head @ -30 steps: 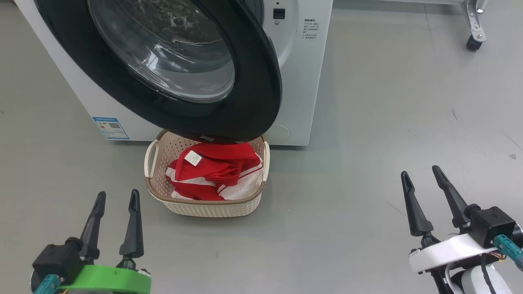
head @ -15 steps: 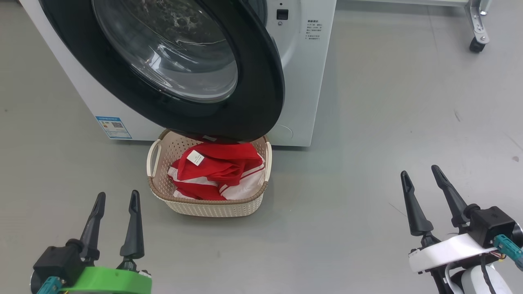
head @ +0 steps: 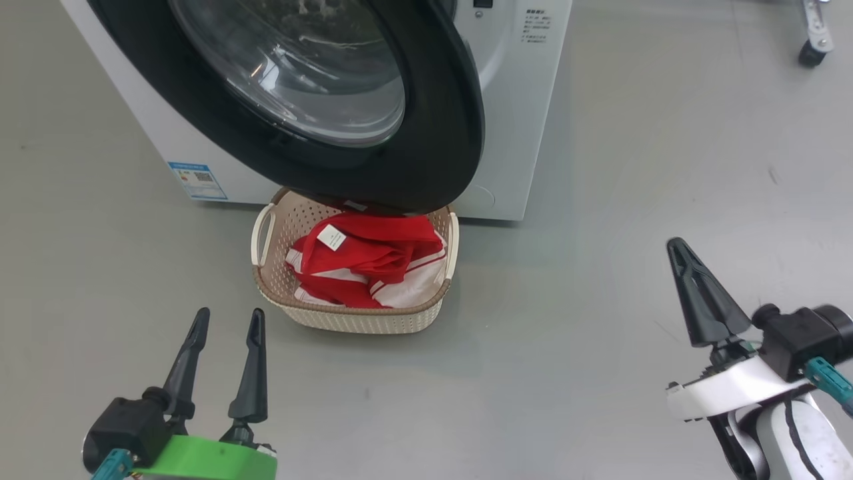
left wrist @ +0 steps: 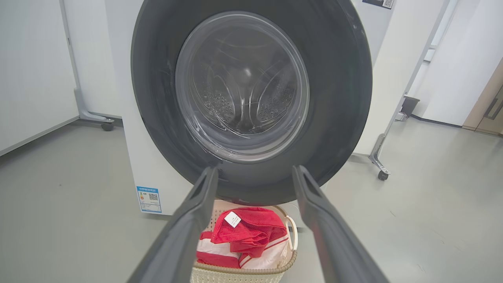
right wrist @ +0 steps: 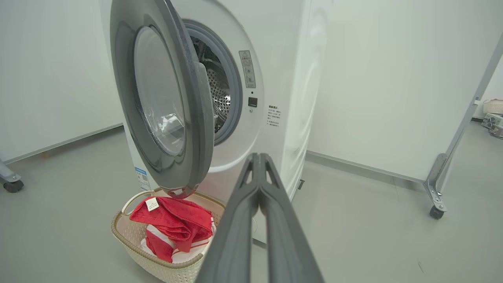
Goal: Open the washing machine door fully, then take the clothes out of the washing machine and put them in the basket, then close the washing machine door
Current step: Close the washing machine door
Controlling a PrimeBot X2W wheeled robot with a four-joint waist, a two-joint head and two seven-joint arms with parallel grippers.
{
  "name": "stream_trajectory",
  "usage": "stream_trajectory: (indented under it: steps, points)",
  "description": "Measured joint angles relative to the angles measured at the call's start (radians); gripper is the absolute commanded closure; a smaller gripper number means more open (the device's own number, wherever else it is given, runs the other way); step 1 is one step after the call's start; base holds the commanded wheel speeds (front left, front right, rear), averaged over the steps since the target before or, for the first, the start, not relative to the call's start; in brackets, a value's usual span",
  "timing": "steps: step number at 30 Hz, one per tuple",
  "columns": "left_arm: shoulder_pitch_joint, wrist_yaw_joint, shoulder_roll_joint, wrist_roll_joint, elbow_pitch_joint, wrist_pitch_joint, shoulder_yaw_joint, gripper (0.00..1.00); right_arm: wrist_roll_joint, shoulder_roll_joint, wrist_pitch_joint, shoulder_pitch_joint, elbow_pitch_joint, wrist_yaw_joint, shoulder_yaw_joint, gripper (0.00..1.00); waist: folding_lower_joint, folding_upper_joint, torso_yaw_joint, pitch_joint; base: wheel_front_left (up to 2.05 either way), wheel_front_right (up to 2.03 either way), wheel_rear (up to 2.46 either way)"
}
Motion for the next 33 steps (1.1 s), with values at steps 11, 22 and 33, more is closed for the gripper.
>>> stream_trajectory:
  steps: [11,22,33]
  points:
    - [-0.04,0.0,-0.013,0.0,-0.019,0.0,-0.061,0.0,0.008,-0.099,0.0,-0.178,-0.016,0.0,0.213,1.0,0.0,0.0,0.06,0.086,0.0,0.0,0.0]
    - [-0.095,0.0,-0.021,-0.002,-0.03,0.0,-0.126,0.0,0.043,-0.207,0.045,-0.378,0.002,0.0,0.288,1.0,0.0,0.0,0.145,0.177,0.0,0.0,0.0]
    - [-0.144,0.0,-0.026,-0.054,-0.043,0.0,-0.158,0.0,0.094,-0.31,0.078,-0.513,0.06,0.0,0.292,1.0,0.0,0.0,0.261,0.275,0.0,0.0,0.0]
